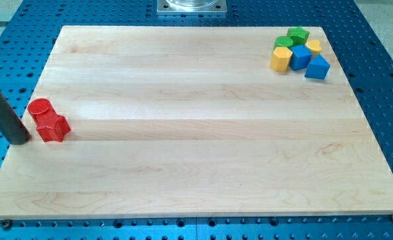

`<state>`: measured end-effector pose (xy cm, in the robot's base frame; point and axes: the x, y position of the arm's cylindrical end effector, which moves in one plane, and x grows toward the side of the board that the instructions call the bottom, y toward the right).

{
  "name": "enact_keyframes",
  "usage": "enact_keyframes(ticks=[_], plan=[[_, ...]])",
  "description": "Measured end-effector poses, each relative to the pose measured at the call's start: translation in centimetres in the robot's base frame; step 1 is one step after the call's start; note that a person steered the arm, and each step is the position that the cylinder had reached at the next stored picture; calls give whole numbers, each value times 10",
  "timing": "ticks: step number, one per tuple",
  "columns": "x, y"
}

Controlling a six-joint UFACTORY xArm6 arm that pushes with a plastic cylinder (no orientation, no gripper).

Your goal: Move the red star top right to the red circle

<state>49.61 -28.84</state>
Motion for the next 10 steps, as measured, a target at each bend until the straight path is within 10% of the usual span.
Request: enact_keyframes(ticks=[3, 6, 10], plan=[[-30, 93], [28, 63], [-54, 239]])
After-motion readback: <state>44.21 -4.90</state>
